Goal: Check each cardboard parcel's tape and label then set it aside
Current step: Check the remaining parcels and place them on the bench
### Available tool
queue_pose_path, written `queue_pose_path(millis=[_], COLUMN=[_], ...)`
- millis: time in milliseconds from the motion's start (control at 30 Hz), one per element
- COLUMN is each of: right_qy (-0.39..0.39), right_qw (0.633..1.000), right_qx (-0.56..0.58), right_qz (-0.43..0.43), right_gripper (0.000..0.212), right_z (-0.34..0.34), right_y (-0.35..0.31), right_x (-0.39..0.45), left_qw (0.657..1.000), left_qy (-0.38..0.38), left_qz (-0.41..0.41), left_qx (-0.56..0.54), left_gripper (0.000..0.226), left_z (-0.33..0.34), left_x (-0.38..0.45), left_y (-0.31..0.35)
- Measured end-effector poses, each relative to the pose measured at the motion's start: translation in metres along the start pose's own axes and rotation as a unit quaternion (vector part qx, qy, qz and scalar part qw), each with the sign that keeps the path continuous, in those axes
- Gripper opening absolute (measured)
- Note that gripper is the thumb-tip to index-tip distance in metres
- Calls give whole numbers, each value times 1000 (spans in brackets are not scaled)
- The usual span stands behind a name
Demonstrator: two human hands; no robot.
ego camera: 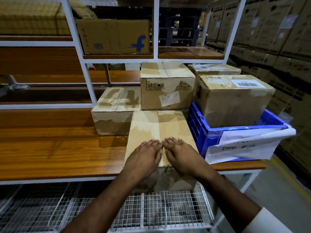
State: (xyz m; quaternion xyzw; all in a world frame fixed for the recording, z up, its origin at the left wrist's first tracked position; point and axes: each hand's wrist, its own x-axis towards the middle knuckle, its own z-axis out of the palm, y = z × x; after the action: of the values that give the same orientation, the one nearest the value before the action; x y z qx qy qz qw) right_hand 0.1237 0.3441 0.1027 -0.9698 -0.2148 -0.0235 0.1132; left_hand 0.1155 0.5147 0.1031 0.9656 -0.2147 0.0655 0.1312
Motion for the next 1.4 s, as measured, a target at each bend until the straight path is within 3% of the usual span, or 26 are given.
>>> queue_pose_path(millis=[167,367,567,700,800,900,967,1100,1200,1267,1400], right_qy=[31,45,-1,15,23,64,116,137,182,171,172], right_qw=[998,997,1000,1000,999,998,991,982,954,929,903], right_qx=[8,-1,-7,0,6,6,48,118,210,281,353], right_qz=[50,69,-10,-20,-27,17,53,57,110,171,172], right_gripper=[46,49,54,76,57,58,60,61,85,95,75], right_z=[-14,0,-5,13,5,-1,2,13,14,19,38], right_y=[18,21,-6,-17,-6,11,21,30,40,38,34], right_x=[-26,-41,-46,-52,-51,-59,-69,-75,-77,-84,-87], left_qw=[997,995,999,999,999,995,990,985,975,965,953], left_qy=[30,53,35,38,48,71,88,103,132,153,183], left_qz=[-68,-80,-36,-15,-14,-68,-99,-111,-129,-136,-140], left_qx=[16,18,2,-1,-10,-18,-42,-84,-127,-162,-194], left_gripper=[49,51,50,51,49,48,48,46,42,38,35], left_z=[-8,-1,0,10,3,-3,-3,1,2,1,0], left_x=[-27,-42,-50,-56,-55,-58,-61,-62,-58,-57,-57], left_y=[-18,-21,8,17,8,-9,-19,-19,-25,-30,-31])
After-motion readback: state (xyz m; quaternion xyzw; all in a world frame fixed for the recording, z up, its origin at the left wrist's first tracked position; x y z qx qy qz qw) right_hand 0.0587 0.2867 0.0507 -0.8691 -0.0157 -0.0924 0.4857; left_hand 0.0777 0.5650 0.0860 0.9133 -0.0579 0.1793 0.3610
